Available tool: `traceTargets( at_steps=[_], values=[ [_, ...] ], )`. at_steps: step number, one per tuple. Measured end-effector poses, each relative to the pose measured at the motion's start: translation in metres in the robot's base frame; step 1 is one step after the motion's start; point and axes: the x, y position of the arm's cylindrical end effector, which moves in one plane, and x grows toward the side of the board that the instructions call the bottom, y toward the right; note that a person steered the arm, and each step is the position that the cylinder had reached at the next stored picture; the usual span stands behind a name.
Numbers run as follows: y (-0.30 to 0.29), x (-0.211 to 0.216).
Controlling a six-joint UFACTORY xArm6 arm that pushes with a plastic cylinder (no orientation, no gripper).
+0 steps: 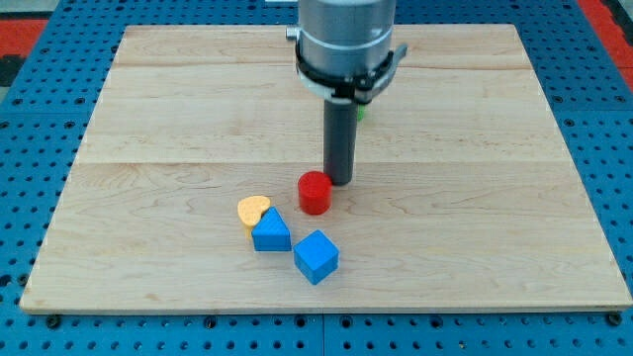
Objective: Point at the green circle
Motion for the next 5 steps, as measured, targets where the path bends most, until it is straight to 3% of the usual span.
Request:
traceTargets(
  at_steps=[1, 2, 4, 5],
  values=[
    [-0.020, 0.033],
    [-0.019, 0.029],
    [0.126, -0.102],
    [0.112, -0.135]
  ],
)
